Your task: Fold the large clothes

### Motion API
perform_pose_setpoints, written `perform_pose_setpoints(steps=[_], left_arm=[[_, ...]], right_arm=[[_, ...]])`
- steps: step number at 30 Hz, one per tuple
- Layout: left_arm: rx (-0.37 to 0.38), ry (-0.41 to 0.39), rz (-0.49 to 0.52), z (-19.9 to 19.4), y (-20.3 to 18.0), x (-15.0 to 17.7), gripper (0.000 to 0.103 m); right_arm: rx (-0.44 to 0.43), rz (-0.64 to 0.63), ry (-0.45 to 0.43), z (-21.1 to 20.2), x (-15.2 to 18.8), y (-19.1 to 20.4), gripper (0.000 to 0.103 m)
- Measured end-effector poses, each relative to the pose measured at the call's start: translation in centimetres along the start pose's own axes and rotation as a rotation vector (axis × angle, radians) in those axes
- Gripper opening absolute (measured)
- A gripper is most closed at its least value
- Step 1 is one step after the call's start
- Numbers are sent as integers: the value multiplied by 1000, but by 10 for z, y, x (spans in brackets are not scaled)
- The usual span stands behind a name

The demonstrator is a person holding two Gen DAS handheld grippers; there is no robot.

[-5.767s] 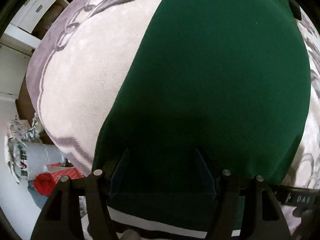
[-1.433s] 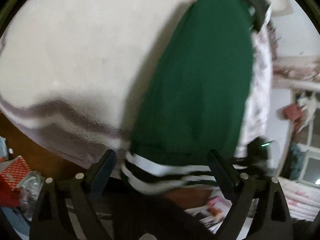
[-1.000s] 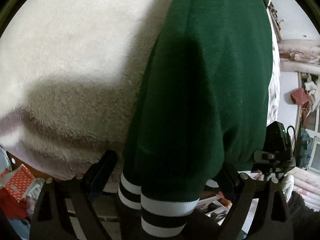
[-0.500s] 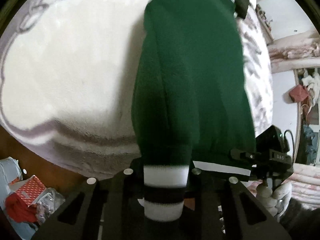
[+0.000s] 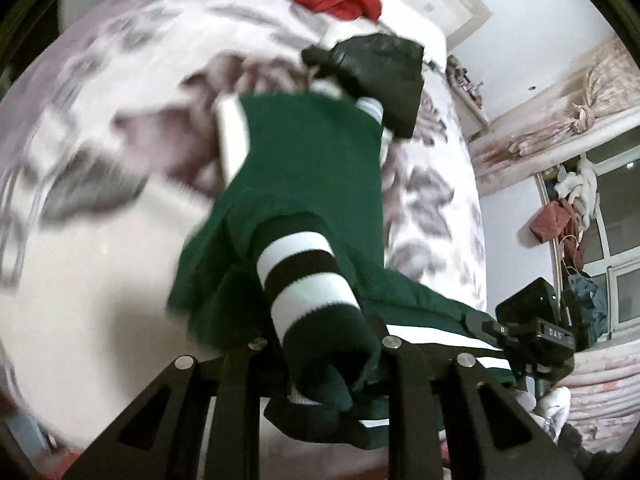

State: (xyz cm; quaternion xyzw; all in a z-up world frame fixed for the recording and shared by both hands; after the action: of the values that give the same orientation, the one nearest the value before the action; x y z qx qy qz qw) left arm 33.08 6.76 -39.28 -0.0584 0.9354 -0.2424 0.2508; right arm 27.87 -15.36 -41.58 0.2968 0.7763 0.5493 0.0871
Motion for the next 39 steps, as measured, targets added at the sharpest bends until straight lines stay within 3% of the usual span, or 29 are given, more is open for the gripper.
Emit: perform_pose_setpoints(steps=[7, 15, 17, 21, 24, 28, 31, 33, 36, 39], left_arm=[[-6, 15, 43, 82, -2, -84, 19], [-7, 51, 5, 147, 4, -168, 19], [-8, 94, -23, 175, 9, -187, 19], [-82, 314, -181, 227, 41, -196, 23], [-81, 368, -264, 227, 52, -189, 26], [-36, 356, -269, 213, 44, -188, 35], [-26, 328, -245, 205, 36, -196, 44], [-28, 309, -233, 200, 34, -202, 51], [-65, 185, -200, 179, 33, -220, 68], [-107, 42, -137, 149, 27, -233, 69]], right_arm=[[69, -18, -97, 28, -157, 44, 28], [114, 47, -122, 67, -272, 61, 27], [123, 67, -137, 79, -301, 63, 27], [188, 154, -94, 109, -348, 48, 28], [252, 259, 0, 129, -363, 26, 35], [218, 223, 28, 133, -365, 35, 70], [198, 176, 27, 127, -359, 48, 78], [234, 75, 10, 115, -355, 64, 80], [318, -75, -40, 85, -351, 80, 83], [409, -222, -86, 53, -347, 86, 86]])
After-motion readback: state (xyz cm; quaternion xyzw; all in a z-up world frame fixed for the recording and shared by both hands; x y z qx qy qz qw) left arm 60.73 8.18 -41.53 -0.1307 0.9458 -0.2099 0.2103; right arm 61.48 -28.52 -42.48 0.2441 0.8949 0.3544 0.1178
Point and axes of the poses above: each gripper's, at about its wrist camera, not at the fingertips, and z roughly the way its jaws point, y to its left, x to its underside, the point moved 3 cm from there along z, roughly the way its jaws point, and after that the axes turned 11 degrees about -y, right-handed, at the moved point
